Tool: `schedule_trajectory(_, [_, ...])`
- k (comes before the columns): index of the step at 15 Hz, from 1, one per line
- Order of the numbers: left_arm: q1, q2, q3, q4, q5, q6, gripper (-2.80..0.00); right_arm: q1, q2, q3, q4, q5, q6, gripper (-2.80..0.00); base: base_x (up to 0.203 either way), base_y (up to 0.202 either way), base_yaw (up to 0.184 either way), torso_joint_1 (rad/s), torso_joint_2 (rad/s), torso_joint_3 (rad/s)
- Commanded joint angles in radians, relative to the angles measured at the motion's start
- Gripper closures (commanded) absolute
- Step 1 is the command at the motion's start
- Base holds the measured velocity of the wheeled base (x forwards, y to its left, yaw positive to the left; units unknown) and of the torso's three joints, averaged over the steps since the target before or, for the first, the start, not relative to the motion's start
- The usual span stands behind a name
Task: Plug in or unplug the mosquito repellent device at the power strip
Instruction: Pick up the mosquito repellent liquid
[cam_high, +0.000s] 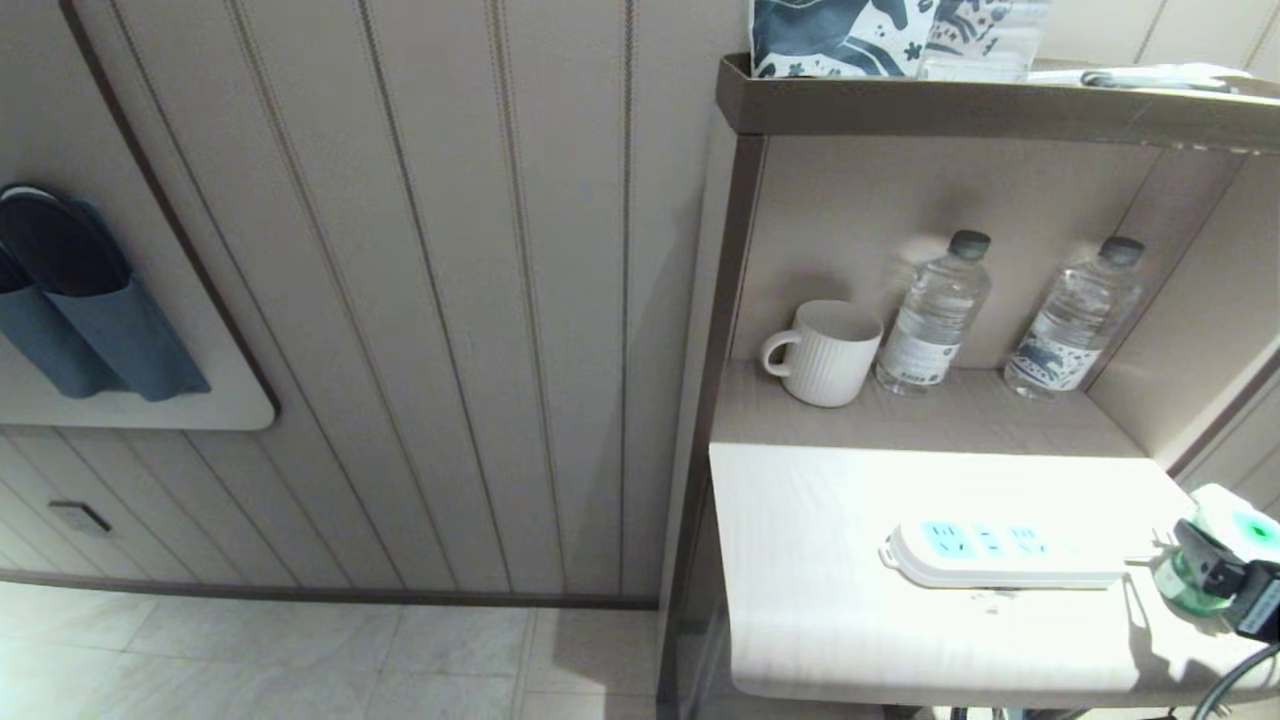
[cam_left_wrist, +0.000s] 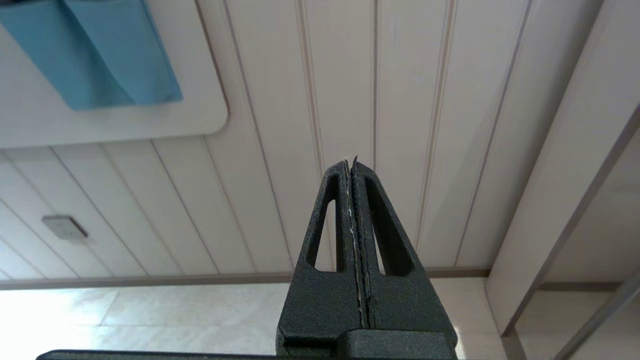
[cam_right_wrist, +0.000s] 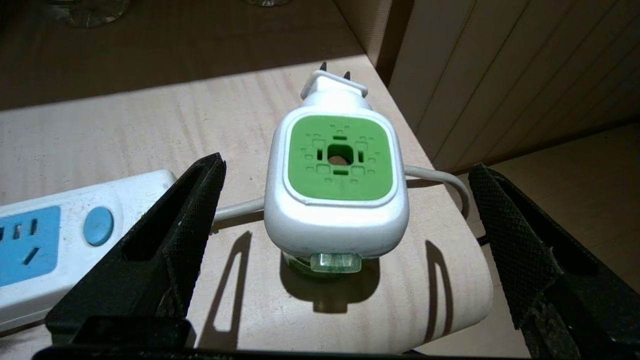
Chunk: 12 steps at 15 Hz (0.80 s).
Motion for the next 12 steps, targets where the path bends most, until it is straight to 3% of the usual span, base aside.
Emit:
schedule_trajectory(1, [0.000,0.000,0.000,0.000,0.000,0.000,0.00,-0.001,-0.013,0.000,-0.009,0.000,0.000,-2.80,0.000,0.000,0.000,-0.210,0.49,0.283])
schedule_trajectory(5, [0.000,0.000,0.000,0.000,0.000,0.000,0.00,0.000,-0.052,0.000,-0.008,0.000,0.008,-2.80,0.000,0.000,0.000,-0.153,0.39,0.232])
schedule_trajectory(12, [0.000,0.000,0.000,0.000,0.000,0.000,0.00,0.002,-0.106,0.000,0.016,0.012,-0.005,-2.80,0.000,0.000,0.000,-0.011,0.03,0.020])
